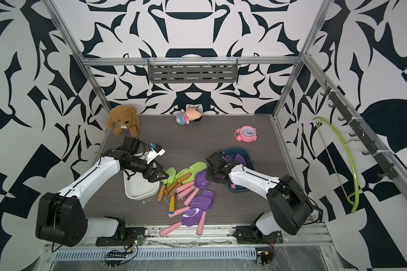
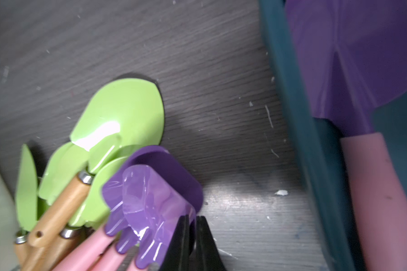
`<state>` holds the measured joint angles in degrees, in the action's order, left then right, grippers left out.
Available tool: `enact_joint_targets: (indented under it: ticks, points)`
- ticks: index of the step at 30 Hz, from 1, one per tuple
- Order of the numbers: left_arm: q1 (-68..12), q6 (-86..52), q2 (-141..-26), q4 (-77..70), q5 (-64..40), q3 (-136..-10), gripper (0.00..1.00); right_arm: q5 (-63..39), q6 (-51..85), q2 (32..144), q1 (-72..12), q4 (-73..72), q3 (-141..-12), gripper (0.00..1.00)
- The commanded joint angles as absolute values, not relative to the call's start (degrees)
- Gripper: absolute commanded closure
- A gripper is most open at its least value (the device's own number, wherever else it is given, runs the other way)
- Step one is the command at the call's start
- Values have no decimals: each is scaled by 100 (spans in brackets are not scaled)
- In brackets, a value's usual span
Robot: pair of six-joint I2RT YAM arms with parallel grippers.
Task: Sort the small shovels by color and place them into the storage box
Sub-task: Pick up the shovel from the center of the board.
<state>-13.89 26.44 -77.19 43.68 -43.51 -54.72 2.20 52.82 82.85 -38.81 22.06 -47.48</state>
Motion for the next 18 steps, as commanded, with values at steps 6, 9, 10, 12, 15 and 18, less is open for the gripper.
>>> enact_joint_targets:
  ticks: [6,9,10,12,15,18]
  points:
    - [-1362,2709,-7666,4449,-4433,-5432,1,362,4851,7870,-3955,2467,-4856,100]
    - [-1362,2716,-7655,4465,-4480,-5457,1,404,4585,7730,-3963,2468,-4920,100]
    - [-1362,2713,-7655,4485,-4497,-5472,1,396,4471,7684,-3964,2433,-4959,100]
    - [-1362,2710,-7657,4529,-4573,-5549,1,362,4211,7605,-3964,2337,-5033,100]
    - [-1362,2700,-7680,4609,-4655,-5697,1,327,3839,7541,-3971,2241,-5201,100]
    - [-1369,2704,-7738,4658,-4697,-5874,1,277,3517,7516,-3979,2206,-5397,100]
